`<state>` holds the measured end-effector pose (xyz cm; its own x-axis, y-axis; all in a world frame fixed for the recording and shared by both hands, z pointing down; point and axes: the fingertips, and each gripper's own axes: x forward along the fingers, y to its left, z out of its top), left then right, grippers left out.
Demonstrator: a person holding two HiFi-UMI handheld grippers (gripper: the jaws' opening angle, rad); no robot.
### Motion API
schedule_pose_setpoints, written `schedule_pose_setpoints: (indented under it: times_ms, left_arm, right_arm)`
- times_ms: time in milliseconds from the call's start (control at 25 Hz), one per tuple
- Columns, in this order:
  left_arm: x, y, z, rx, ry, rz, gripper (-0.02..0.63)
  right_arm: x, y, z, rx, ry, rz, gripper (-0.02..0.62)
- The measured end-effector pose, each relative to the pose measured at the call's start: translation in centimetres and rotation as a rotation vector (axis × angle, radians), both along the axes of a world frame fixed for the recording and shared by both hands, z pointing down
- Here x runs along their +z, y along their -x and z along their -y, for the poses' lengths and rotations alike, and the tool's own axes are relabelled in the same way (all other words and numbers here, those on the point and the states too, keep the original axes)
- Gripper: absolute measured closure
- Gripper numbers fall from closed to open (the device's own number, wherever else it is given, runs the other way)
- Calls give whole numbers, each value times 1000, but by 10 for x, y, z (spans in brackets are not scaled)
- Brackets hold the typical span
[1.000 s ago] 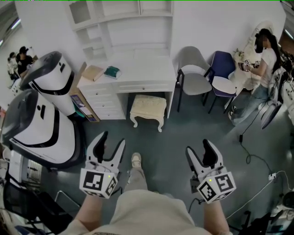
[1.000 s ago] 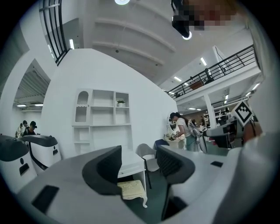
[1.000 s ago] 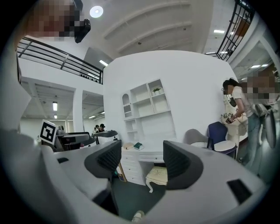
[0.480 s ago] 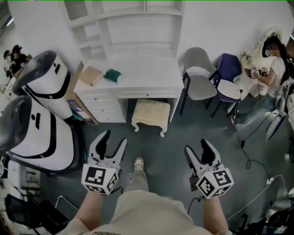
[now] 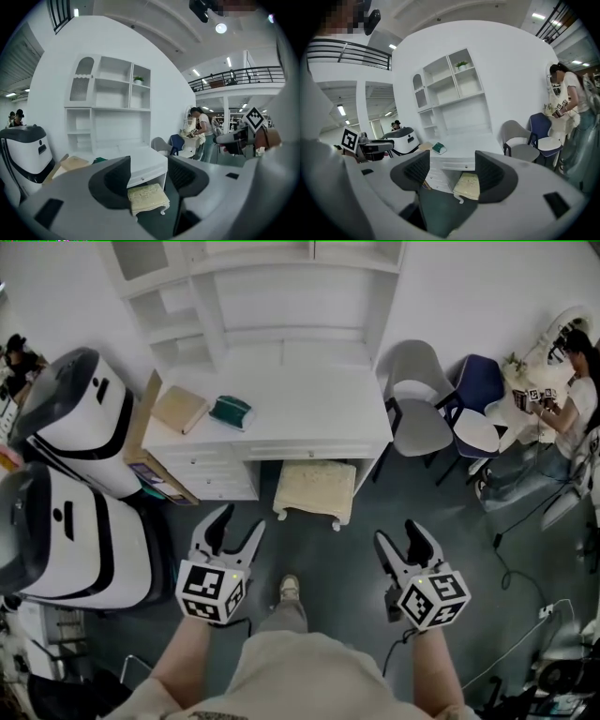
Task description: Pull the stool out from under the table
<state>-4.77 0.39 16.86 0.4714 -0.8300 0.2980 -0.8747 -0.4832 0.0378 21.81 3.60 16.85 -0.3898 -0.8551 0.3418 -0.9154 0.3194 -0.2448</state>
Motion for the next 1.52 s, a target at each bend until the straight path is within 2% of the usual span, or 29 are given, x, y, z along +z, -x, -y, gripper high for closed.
schedule_pose_setpoints:
  times_ms: [360, 520, 680, 840, 1080, 1280, 1520]
  left_arm:
    - [66, 10, 115, 70, 134, 25, 357]
    - [99, 8, 150, 104, 188, 54, 357]
    - [140, 9, 179, 104, 264, 46, 357]
    - [184, 3, 199, 112, 328, 50, 357]
    - [246, -9, 224, 96, 380, 55, 357]
    - [304, -15, 244, 49, 456, 26, 345]
    - [372, -27, 267, 25, 503, 29, 331]
  right_arm:
    - [67, 13, 106, 45, 144, -1, 291]
    - [102, 13, 142, 55, 210, -8, 291]
    - [136, 13, 172, 67, 262, -14, 291]
    - [177, 11, 198, 66, 311, -11, 291]
    - [243, 6, 230, 48, 380, -11, 291]
    - [300, -7, 254, 34, 429, -5, 291]
    - [378, -22, 275, 39, 479, 1, 288]
